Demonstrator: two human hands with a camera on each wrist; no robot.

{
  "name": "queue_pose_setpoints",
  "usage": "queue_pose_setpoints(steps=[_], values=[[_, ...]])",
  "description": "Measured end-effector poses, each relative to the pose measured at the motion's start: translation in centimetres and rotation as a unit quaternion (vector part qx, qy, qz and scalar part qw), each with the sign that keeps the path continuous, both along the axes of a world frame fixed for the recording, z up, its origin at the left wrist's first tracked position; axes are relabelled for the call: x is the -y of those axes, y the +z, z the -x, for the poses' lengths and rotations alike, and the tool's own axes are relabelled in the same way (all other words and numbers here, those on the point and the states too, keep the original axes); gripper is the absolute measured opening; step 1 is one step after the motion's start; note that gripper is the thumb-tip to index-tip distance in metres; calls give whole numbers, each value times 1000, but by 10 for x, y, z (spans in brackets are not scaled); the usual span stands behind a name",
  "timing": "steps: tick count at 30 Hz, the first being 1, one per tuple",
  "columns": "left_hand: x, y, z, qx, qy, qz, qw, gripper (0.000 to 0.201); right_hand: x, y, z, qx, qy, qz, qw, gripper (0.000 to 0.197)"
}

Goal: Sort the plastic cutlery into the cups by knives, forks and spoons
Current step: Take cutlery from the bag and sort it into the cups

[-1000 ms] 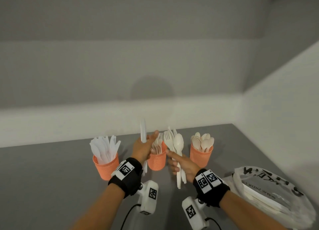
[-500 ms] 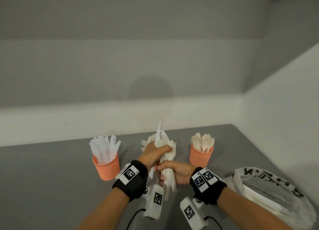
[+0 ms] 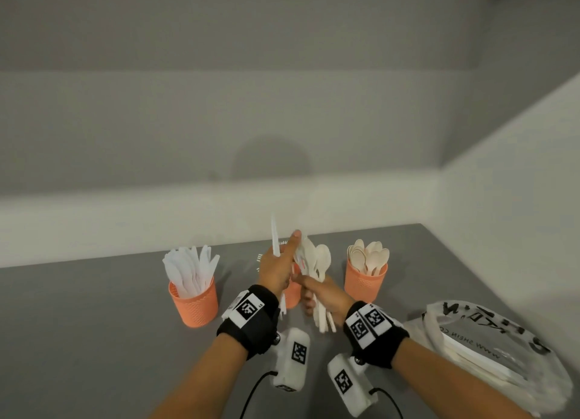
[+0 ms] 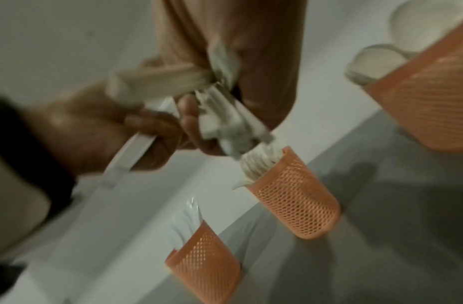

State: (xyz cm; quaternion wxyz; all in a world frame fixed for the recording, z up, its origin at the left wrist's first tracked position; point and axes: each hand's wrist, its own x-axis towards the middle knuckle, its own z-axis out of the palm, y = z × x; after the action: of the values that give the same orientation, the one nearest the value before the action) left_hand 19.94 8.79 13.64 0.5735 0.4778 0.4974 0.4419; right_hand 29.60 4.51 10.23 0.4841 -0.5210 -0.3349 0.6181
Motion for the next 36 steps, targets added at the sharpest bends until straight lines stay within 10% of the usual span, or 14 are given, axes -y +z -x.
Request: queue_pose_setpoints(steps=[9,22,36], values=[[-8,-2,13,-24,-34,-19,999,27,7,8,-15,-85,140,56,985,10],[-15,-3,3,-139,88,-179,970,25,9,4,-10,-75,52,38,995,12],[-1,-20,2,-120,66,-116,984,31,1,6,-12,-55,48,32,997,21]])
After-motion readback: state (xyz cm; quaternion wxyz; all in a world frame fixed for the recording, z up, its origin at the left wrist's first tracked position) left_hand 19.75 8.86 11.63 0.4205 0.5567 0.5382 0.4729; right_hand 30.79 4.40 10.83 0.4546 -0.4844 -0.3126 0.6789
